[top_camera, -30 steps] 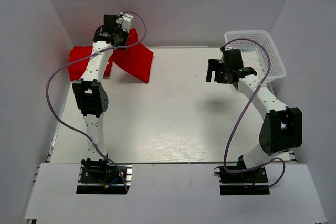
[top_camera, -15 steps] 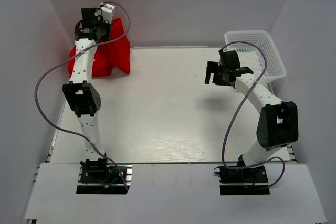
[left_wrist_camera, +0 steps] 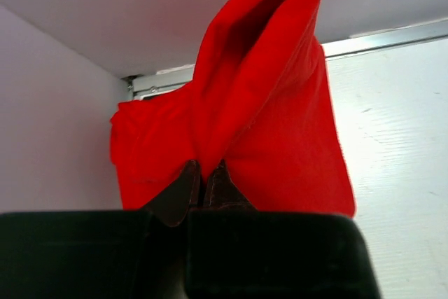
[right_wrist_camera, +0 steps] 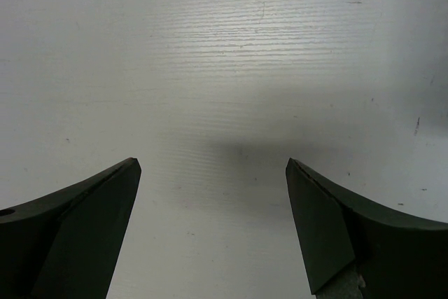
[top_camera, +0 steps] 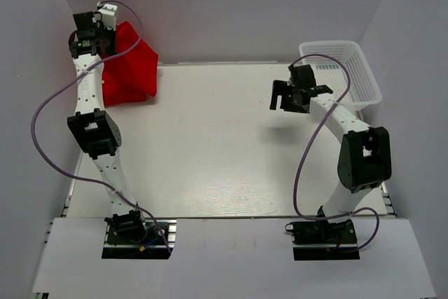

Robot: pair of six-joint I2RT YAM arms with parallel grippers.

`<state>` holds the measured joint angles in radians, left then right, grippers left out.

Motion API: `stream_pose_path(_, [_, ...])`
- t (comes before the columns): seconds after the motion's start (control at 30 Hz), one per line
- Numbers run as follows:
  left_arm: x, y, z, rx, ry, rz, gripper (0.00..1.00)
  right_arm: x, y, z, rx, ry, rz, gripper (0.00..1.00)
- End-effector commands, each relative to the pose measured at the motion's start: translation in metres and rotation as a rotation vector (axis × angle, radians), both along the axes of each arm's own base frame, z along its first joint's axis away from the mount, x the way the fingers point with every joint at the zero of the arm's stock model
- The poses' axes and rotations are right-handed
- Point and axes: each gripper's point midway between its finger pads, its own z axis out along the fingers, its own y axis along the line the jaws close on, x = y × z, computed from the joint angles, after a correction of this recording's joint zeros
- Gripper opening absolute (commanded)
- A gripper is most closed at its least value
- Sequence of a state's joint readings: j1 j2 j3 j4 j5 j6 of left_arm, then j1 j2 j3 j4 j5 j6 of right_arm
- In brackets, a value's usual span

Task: Fold and stack the t-shirts
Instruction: Put the neatly folded tshirt into the corner of the board with the left arm

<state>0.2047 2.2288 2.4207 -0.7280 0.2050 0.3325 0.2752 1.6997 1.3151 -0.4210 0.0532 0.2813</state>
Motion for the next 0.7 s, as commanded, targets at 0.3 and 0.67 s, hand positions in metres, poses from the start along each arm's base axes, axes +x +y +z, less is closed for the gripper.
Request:
stream_pose_path(0.3, [-0.02, 0.085, 0.023, 0.041, -0.088, 0.205, 0.0, 0.019, 0.025, 0.003, 0.022, 0.023, 0.033, 0.9])
stream_pose_path(0.67, [-0.005, 0.124, -0.037, 0.036, -0.063, 0.37, 0.0, 0.021, 0.037, -0.002, -0.009, 0.049, 0.041, 0.9])
